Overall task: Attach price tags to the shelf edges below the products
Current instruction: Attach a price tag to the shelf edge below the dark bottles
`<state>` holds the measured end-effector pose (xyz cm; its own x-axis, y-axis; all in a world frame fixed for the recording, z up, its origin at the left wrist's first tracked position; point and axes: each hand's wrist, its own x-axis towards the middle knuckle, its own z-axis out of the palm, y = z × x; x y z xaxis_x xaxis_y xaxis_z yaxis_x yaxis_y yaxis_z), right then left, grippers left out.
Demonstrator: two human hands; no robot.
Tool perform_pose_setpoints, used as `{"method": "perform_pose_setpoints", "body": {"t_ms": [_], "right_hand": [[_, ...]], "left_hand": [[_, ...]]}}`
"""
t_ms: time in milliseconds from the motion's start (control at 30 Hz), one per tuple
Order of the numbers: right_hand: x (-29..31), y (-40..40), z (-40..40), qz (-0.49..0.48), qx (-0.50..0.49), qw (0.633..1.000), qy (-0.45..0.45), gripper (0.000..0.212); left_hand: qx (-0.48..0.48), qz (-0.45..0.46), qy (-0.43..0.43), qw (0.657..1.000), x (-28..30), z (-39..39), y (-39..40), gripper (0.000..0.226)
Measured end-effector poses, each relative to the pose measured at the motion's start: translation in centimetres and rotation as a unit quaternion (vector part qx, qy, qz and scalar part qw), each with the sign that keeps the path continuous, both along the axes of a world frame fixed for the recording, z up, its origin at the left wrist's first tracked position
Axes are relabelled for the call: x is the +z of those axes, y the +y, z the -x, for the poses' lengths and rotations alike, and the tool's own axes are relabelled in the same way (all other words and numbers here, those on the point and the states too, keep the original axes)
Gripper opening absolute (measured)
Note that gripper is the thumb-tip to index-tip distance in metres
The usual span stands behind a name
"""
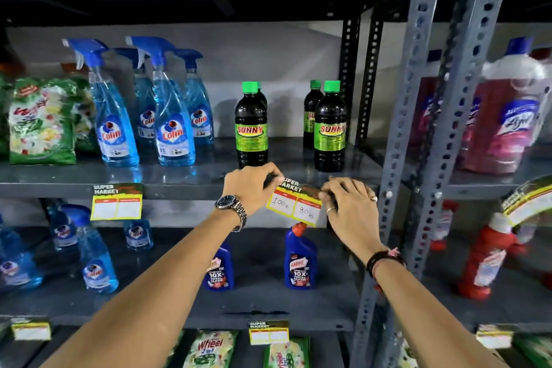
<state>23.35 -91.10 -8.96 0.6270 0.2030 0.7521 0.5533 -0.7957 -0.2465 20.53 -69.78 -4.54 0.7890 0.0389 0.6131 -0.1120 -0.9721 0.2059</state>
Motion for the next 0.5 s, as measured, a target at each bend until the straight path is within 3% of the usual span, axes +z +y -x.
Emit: {"method": "perform_pose_setpoints", "body": {"t_ms": [167, 500], "right_hand": [[1.4, 0.4, 0.5, -0.017, 0.006, 1.0, -0.011, 0.012], [1.0, -0.5, 0.0, 0.058, 0.016, 0.997, 0.049, 0.013]], "left_hand": [[-0.006, 0.005, -0.018, 1.0, -0.1, 0.7, 0.4, 0.02], [-0.062, 0.026, 0.004, 0.998, -2.6, 0.8, 1.1, 0.012]]}}
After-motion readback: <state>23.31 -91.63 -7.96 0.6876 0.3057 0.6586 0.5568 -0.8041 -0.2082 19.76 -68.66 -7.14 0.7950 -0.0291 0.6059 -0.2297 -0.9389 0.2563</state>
